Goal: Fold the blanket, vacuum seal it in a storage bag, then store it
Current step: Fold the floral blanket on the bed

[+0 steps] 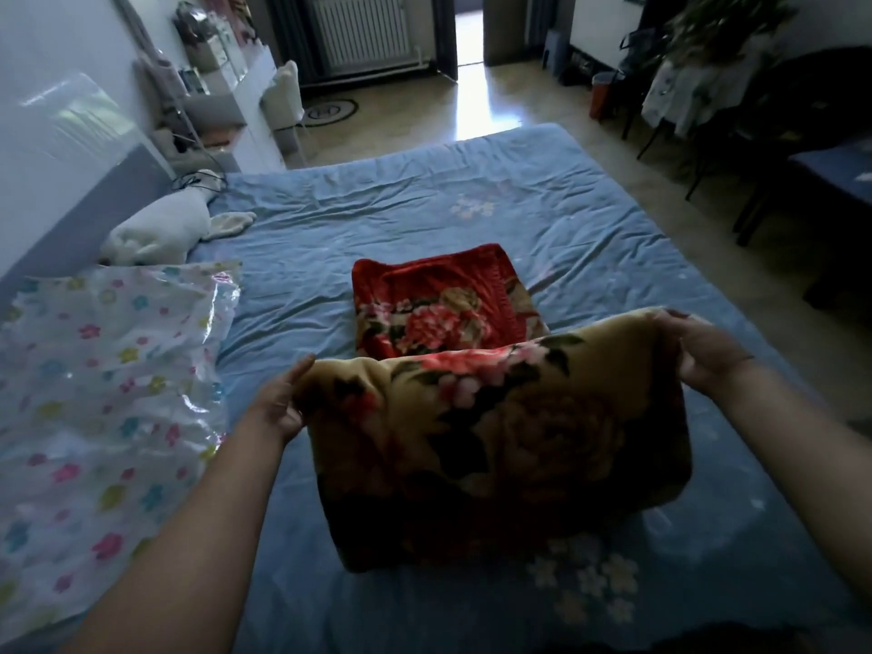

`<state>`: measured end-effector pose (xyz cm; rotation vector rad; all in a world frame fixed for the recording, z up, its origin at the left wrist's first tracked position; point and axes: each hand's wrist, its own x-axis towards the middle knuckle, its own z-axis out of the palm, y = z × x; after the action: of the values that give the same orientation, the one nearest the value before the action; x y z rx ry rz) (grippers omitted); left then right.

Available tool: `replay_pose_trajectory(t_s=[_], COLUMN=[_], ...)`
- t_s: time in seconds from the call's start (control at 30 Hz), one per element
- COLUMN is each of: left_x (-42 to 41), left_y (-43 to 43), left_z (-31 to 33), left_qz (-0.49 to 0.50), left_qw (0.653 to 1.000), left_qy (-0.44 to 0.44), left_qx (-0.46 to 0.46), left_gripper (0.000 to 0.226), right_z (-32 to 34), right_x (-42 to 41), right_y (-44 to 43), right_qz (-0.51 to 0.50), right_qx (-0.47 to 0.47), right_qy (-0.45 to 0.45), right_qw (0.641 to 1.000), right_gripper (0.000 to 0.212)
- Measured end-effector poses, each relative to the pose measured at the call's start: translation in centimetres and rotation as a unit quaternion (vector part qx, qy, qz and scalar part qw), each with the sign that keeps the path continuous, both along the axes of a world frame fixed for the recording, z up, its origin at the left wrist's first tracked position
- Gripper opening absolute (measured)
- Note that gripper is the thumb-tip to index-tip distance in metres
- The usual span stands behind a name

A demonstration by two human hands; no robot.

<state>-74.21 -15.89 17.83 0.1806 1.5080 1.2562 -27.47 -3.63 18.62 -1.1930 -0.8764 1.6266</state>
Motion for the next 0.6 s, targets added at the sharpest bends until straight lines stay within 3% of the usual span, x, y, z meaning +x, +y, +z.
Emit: replay_pose_trajectory(t_s=[0.1, 0.17, 0.23, 0.27, 0.33, 0.4, 0.5, 0.6], left_x=[-1.6, -2.2, -1.4, -0.4, 2.6, 6.1, 11.2, 12.5], left_y=[5.2, 8.3, 10.4, 11.2, 11.4, 10.2, 7.1, 6.7], left_z=[-1.7, -3.1, -4.1, -4.8, -6.8, -10.5, -16.3, -20.7], left_qz=[0.008, 0.026, 0.025, -0.026, -0.161, -0.294, -0.455, -0.507], left_qw=[1.0, 0.997, 0.988, 0.971, 0.884, 0.78, 0.656, 0.608], left_qy=[-0.003, 0.053, 0.148, 0.236, 0.438, 0.551, 0.6, 0.597], left_qx=[0.021, 0.045, 0.043, 0.024, -0.022, -0.039, -0.049, -0.13], left_gripper=[0.055, 0.102, 0.125, 0.133, 0.133, 0.129, 0.108, 0.098], right_z=[-0.4, -2.3, -4.6, -5.9, -8.6, -11.4, -17.0, -21.3], right_x=[-2.8, -4.5, -6.3, -7.2, -9.7, -12.3, -14.1, -14.0], right_y=[5.5, 9.0, 11.2, 11.8, 10.4, 6.4, 1.4, 2.5], right_qz=[-0.042, -0.063, -0.05, -0.027, 0.045, 0.138, 0.272, 0.344], right_qx=[0.006, -0.008, 0.02, 0.043, 0.089, 0.15, 0.204, 0.12], right_qy=[0.013, -0.03, -0.192, -0.304, -0.454, -0.5, -0.581, -0.646], right_qw=[0.999, 0.998, 0.98, 0.951, 0.885, 0.842, 0.739, 0.671], right_gripper=[0.061, 0.068, 0.095, 0.107, 0.115, 0.116, 0.104, 0.112])
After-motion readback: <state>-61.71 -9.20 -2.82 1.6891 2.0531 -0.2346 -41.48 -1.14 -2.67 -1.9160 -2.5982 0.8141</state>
